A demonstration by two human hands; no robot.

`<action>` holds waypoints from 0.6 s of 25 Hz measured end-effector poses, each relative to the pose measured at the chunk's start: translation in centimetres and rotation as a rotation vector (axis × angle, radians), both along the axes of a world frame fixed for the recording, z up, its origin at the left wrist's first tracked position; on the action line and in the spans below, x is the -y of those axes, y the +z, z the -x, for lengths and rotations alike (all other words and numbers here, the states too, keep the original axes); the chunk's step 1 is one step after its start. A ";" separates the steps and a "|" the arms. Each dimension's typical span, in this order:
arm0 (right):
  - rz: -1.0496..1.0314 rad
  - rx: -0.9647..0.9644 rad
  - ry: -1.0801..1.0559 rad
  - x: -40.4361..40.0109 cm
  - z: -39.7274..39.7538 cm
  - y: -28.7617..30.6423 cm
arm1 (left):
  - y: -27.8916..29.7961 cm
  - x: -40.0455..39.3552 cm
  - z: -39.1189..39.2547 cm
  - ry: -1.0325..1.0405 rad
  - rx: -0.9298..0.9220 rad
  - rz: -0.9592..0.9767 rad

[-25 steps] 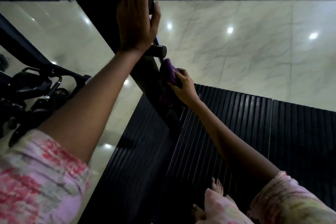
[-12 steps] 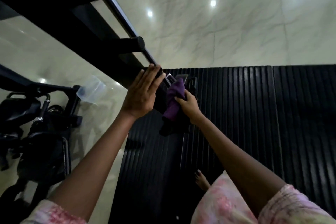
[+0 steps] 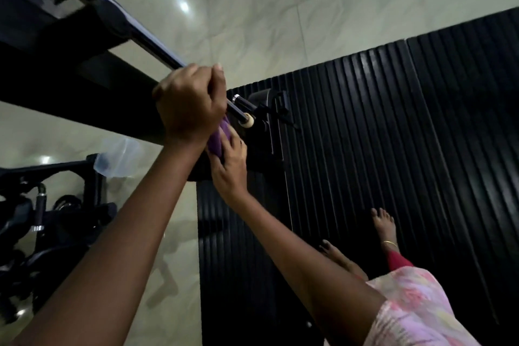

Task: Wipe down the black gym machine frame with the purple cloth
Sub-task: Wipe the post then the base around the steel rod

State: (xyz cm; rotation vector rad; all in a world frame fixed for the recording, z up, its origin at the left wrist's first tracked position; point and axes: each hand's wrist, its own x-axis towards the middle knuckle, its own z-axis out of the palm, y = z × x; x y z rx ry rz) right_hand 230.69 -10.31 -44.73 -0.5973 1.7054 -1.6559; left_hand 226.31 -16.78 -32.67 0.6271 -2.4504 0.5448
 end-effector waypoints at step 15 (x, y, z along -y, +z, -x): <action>-0.007 0.032 -0.059 0.9 2.0 -6.8 | -6.1 0.0 -5.9 -0.453 0.383 0.132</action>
